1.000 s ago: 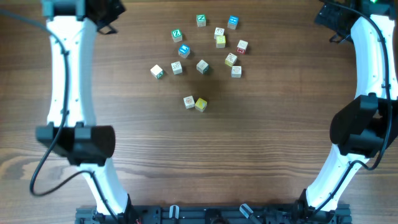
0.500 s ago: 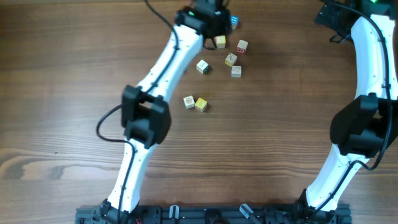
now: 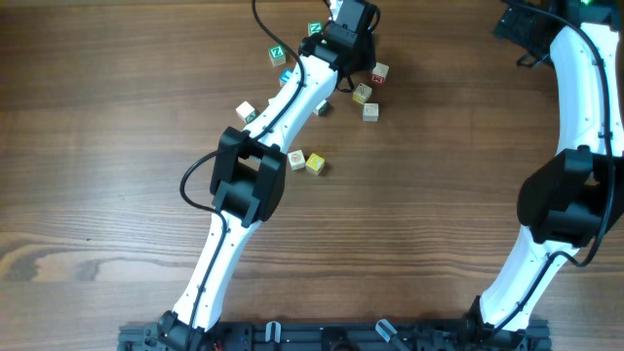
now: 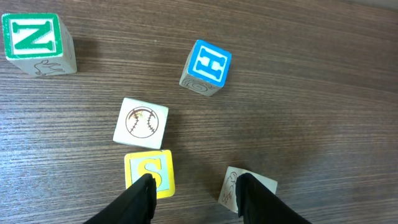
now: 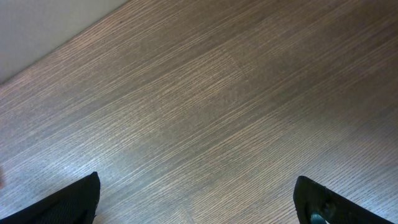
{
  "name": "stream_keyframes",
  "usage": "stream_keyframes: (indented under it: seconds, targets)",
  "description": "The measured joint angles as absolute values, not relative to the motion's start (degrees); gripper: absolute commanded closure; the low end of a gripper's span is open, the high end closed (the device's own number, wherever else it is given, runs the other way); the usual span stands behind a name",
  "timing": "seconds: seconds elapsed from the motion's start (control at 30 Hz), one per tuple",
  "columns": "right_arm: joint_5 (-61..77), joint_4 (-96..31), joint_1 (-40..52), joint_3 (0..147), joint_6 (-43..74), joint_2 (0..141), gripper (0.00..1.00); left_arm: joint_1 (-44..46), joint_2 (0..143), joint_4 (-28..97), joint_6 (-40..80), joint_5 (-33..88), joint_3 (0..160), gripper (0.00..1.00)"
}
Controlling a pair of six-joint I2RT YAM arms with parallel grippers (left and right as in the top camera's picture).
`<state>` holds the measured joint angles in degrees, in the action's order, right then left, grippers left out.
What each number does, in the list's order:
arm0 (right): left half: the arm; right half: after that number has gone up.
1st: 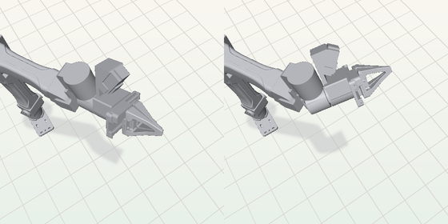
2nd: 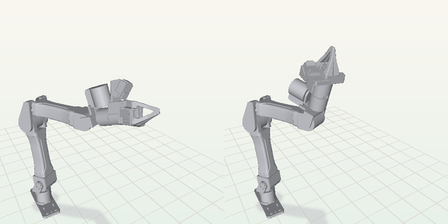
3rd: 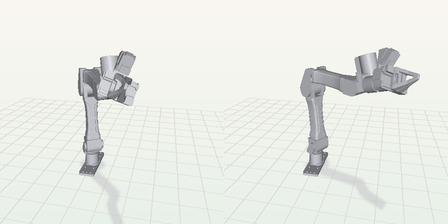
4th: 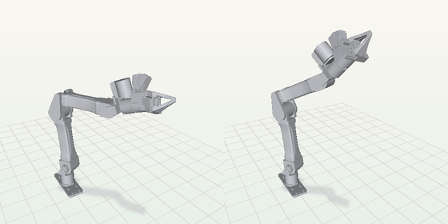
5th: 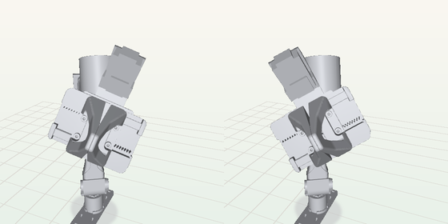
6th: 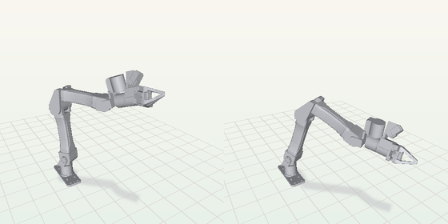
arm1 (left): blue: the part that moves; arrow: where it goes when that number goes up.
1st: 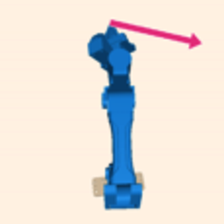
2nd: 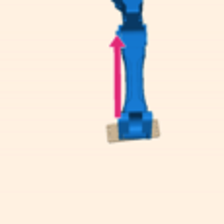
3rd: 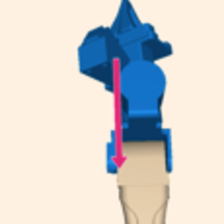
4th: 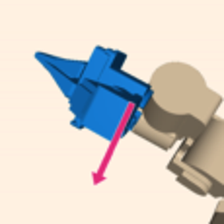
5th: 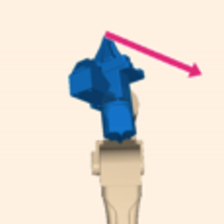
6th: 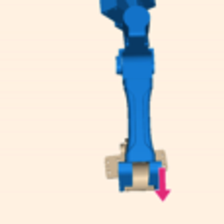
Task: Form a circle
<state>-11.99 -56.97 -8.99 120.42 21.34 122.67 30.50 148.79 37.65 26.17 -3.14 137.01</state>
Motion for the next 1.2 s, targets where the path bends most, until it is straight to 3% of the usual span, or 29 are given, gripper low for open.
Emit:
stream_keyframes:
  seconds: [0.2,0.4,0.6,1.03,1.2]
  targets:
    - [-11.99,-56.97,-8.99,120.42,21.32,122.67,0.01,30.50,149.40,36.99,26.17,-4.93,137.01,0.44]
    - [-11.99,-56.97,-8.99,120.42,21.34,122.67,0.00,30.48,151.63,37.01,26.17,-6.94,137.01,0.44]
    - [-11.99,-56.97,-8.99,120.42,21.34,122.67,0.00,30.50,151.70,37.04,26.17,-7.99,137.01,0.50]
    - [-11.99,-56.97,-8.99,120.42,21.32,122.67,0.00,30.50,152.22,38.09,26.17,-8.34,137.01,0.50]
    - [-11.99,-56.97,-8.99,120.42,21.34,122.67,0.00,30.48,154.21,37.87,26.17,-8.34,137.01,0.57]
